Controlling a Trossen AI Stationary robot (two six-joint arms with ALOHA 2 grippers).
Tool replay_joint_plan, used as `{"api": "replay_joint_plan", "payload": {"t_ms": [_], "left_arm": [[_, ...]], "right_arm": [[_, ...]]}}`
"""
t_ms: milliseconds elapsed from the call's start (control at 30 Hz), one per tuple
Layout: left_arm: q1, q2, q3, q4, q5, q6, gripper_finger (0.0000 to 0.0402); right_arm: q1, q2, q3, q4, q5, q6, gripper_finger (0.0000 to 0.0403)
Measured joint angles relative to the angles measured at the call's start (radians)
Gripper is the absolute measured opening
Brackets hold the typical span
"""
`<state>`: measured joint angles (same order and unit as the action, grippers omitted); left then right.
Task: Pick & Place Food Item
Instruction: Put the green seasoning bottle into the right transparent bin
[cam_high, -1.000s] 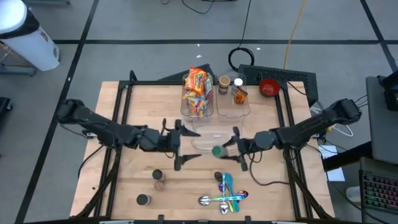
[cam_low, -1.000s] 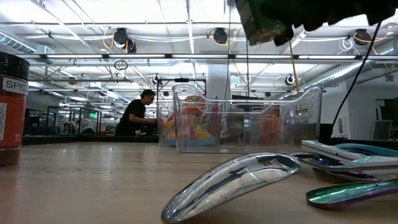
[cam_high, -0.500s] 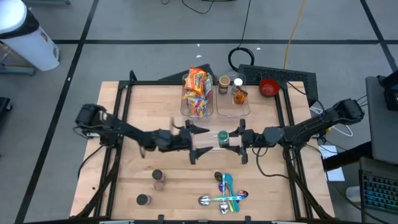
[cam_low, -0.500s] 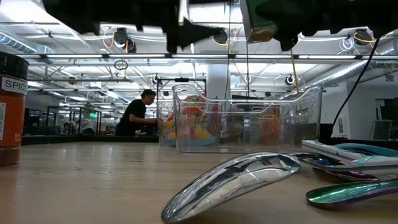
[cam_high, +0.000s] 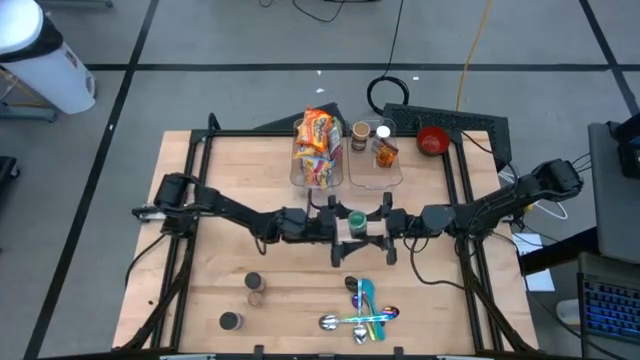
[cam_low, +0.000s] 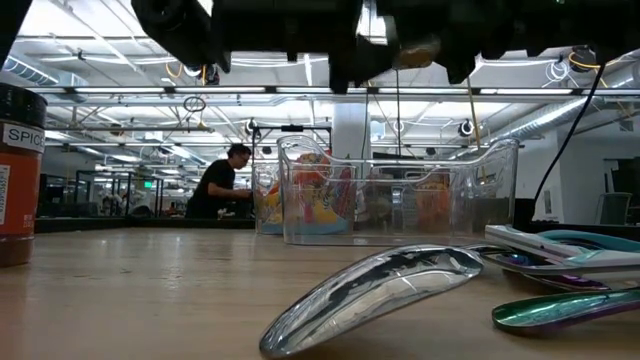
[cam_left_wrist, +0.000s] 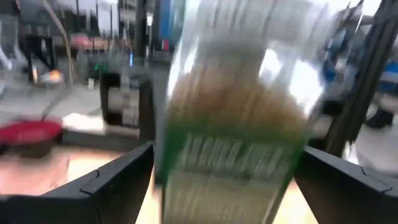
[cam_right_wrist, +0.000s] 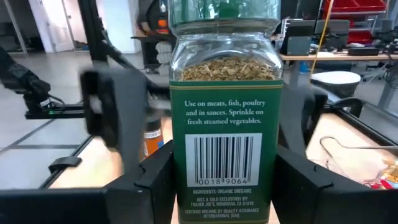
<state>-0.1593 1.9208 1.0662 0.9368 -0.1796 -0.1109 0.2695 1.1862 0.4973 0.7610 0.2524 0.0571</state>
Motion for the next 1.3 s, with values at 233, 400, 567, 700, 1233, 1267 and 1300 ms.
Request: {"api": "replay_joint_plan", "payload": {"t_ms": [233,400,567,700,1233,1267,1300], "left_arm": [[0.0,-0.007,0.006,0.028,0.06,0.079,0.0338],[-0.006,-0.006,0.005,0.043,0.037,0.092,0.0308],[-0.005,-0.006,0.005,0.046,0.052,0.122,0.0302],[-0.011,-0.006,0.005,0.076,0.059,0.193,0.0293],[-0.009,-0.009,0.005,0.05,0.074,0.158,0.0204],[-0.009,-0.016,0.005,0.027,0.077,0.157,0.0204],[-0.008,-0.026,0.004,-0.002,0.086,0.158,0.0204]], "right_arm": [[0.001,0.0,0.0,0.002,-0.053,-0.001,0.0186],[0.001,-0.001,0.0,0.003,-0.052,0.0,0.0186],[0.001,-0.001,0.0,-0.001,-0.047,-0.002,0.0186],[0.001,-0.001,0.0,0.002,-0.048,0.007,0.0186],[0.001,-0.009,0.001,-0.056,-0.049,0.012,0.0193],[0.001,-0.018,0.002,-0.094,-0.05,0.027,0.0211],[0.001,-0.032,0.003,-0.139,-0.051,0.05,0.0237]]}}
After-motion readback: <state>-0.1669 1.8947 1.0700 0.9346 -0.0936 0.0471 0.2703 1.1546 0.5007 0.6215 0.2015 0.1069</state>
